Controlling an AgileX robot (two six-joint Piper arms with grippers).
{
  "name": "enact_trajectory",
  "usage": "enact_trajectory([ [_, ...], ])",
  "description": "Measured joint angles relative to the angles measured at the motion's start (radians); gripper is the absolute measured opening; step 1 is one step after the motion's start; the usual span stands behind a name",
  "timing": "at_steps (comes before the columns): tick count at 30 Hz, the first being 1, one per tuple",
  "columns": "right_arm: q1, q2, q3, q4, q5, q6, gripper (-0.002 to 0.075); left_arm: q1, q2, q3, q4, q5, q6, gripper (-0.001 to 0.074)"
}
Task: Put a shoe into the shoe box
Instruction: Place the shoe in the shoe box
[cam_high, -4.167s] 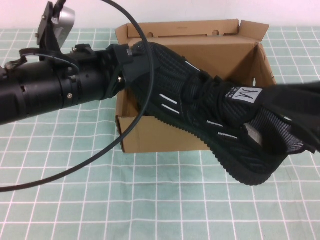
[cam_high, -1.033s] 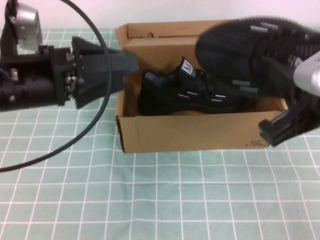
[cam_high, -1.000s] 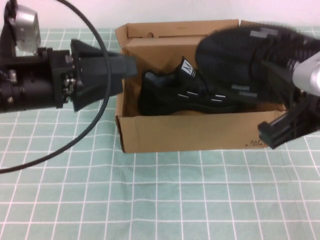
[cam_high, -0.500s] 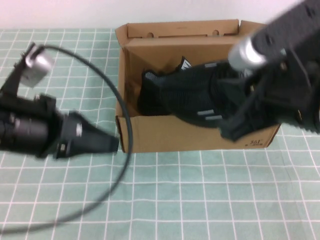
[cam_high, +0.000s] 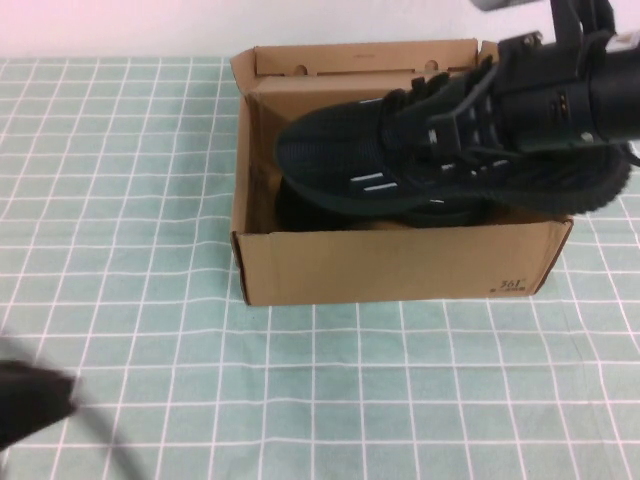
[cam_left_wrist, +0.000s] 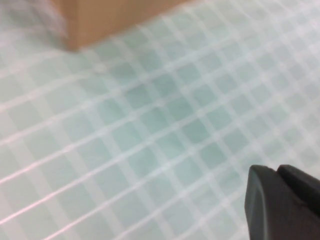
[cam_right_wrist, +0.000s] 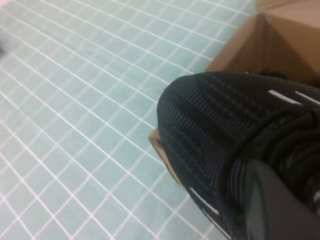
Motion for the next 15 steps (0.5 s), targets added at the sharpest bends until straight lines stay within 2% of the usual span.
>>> enact_trajectory([
  [4,-0.052,0.099,-0.071,0.138,0.081,-0.118,0.0002,0.000,-0.159,0.000,0.188,0.004,-0.143,-0.0001],
  [8,-0.064,0.191,-0.132,0.197,0.112,-0.158,0.0002,0.000,-0.280,0.000,0.335,0.010,-0.254,-0.0001],
  [15,-0.066,0.312,-0.155,0.252,0.090,-0.245,0.0002,0.000,-0.350,0.000,0.438,0.033,-0.343,-0.0002],
])
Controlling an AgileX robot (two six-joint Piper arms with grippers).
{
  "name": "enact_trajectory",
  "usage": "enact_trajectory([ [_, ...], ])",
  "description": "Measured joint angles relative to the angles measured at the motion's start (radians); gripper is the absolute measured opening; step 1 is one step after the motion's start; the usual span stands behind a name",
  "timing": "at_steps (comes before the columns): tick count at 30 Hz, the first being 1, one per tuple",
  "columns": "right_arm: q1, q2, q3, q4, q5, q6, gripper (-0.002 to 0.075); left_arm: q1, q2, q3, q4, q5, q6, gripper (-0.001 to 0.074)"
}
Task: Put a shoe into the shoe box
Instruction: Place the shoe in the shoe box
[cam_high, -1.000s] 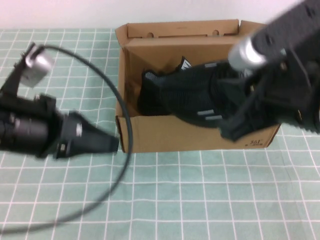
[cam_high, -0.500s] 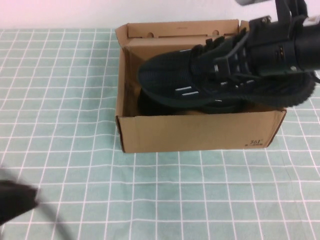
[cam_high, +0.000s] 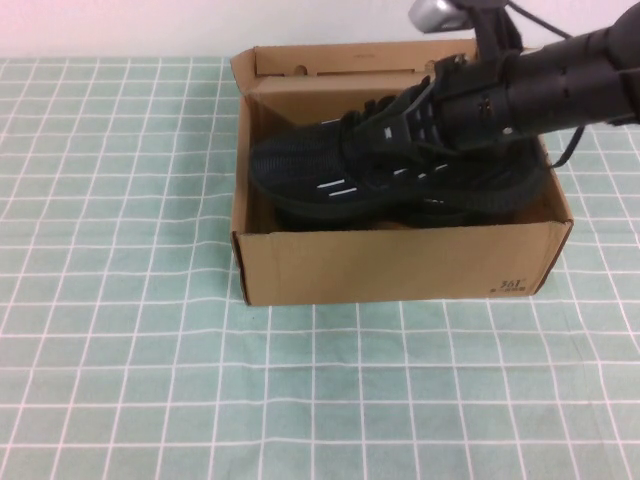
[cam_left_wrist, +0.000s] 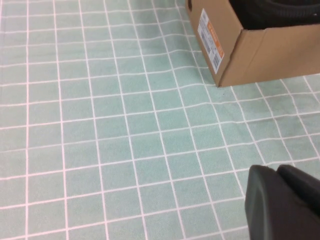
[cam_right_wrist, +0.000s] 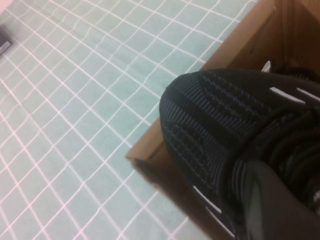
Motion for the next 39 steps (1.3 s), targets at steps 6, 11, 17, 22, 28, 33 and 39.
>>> enact_trajectory([
  [6,0.000,0.063,-0.004,0.086,-0.027,-0.104,0.0002,0.000,0.000,0.000,0.002,0.004,-0.015,-0.0002],
  [11,0.000,0.103,-0.004,0.093,-0.035,-0.141,0.0002,0.000,0.000,0.000,0.002,0.004,-0.015,-0.0002],
  [17,-0.002,0.137,-0.006,0.098,-0.035,-0.143,0.0002,0.000,0.000,0.000,0.002,0.006,-0.018,-0.0002],
  [22,-0.002,0.178,-0.008,0.081,-0.028,-0.126,0.0002,0.000,0.000,0.000,0.002,0.008,-0.018,-0.0002],
  [28,-0.002,0.244,-0.010,0.050,-0.024,-0.081,0.0002,0.000,0.000,0.000,0.002,0.008,-0.029,-0.0002],
  [33,-0.002,0.276,-0.014,0.018,-0.017,0.001,0.0002,0.000,0.000,0.000,0.002,0.008,-0.048,-0.0003],
  [39,-0.002,0.318,-0.016,-0.081,-0.011,0.069,0.0002,0.000,0.000,0.000,-0.002,0.008,-0.056,-0.0003],
])
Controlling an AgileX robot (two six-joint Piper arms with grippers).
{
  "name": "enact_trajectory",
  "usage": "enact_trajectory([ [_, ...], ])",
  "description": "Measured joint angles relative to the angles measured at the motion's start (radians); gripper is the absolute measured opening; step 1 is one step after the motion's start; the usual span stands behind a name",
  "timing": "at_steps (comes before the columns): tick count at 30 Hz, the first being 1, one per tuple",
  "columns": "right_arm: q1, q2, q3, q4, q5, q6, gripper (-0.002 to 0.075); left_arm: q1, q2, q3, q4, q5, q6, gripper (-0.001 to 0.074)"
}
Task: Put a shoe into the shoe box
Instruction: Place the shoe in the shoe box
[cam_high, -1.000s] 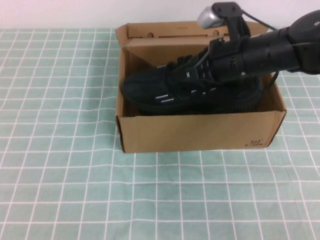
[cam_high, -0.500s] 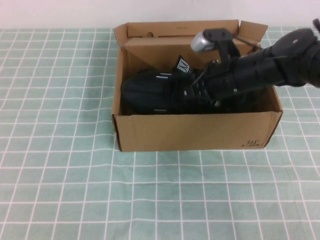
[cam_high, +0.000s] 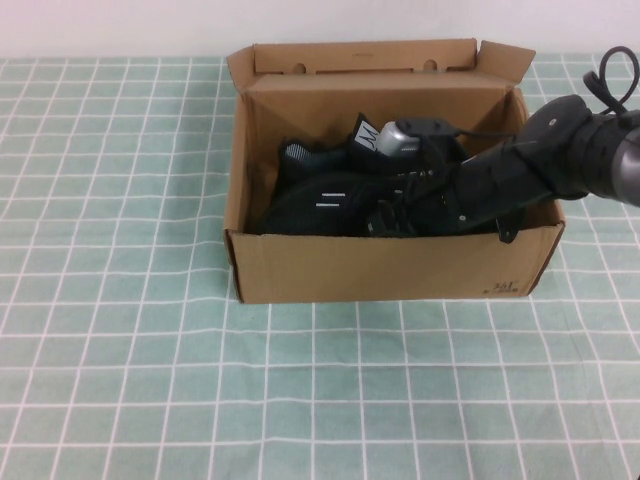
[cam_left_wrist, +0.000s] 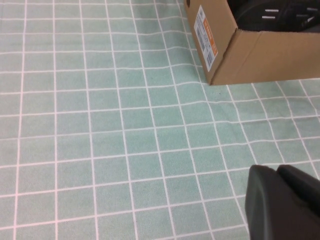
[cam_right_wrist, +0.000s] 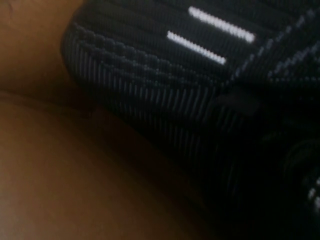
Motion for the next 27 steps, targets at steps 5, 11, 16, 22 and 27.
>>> enact_trajectory([
  [5,0.000,0.000,0.000,-0.011,0.000,0.009,0.0002,0.000,0.000,0.000,0.000,0.000,-0.008,-0.0003],
  [11,0.000,0.000,0.000,-0.018,0.002,0.013,0.0002,0.000,0.000,0.000,0.000,0.000,-0.010,-0.0003],
  [16,0.000,0.000,0.000,-0.020,0.002,0.013,0.0002,0.000,0.000,0.000,0.000,0.000,-0.011,-0.0004],
  [22,0.000,-0.010,0.000,-0.033,-0.002,0.013,0.0002,0.000,0.000,0.000,0.000,0.000,-0.016,-0.0004],
  [27,0.000,-0.026,0.000,-0.054,-0.002,0.013,0.0014,0.000,0.000,0.000,0.000,0.000,-0.017,-0.0004],
])
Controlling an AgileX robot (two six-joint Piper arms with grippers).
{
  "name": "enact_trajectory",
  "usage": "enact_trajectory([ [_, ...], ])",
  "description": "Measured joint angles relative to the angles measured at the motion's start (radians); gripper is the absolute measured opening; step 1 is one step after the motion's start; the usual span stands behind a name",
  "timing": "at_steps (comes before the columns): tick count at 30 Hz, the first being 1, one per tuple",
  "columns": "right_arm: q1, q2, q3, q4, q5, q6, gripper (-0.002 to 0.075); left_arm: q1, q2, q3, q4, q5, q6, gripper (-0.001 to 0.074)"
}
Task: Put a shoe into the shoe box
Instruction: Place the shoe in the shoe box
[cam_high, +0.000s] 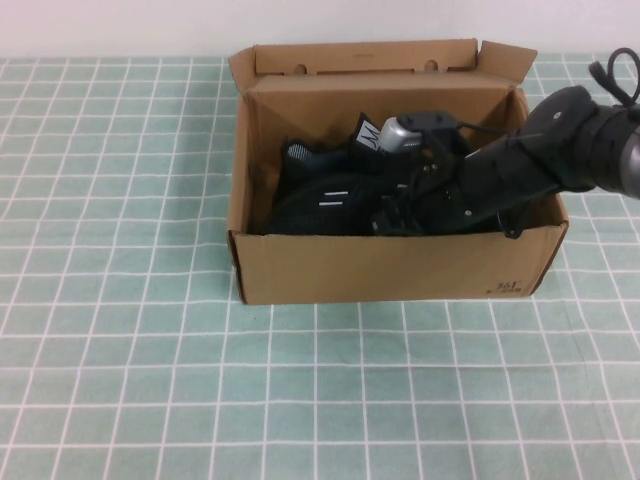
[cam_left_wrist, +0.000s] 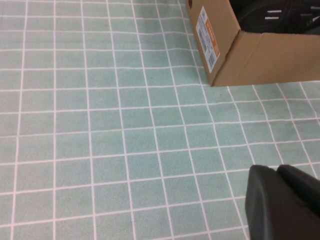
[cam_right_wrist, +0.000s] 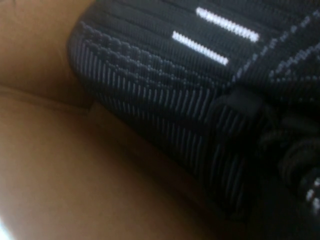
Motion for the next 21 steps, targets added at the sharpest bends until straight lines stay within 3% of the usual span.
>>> enact_trajectory([
  [3,0.000,-0.028,0.000,-0.014,0.008,-0.004,0.0092,0.000,0.000,0.000,0.000,0.000,0.000,-0.0003],
  [9,0.000,-0.102,0.000,0.004,0.076,-0.004,0.0342,0.000,0.000,0.000,0.000,0.000,0.000,-0.0003],
  [21,-0.002,-0.151,0.000,0.014,0.124,0.054,0.0386,0.000,0.000,0.000,-0.003,0.000,0.000,-0.0004],
])
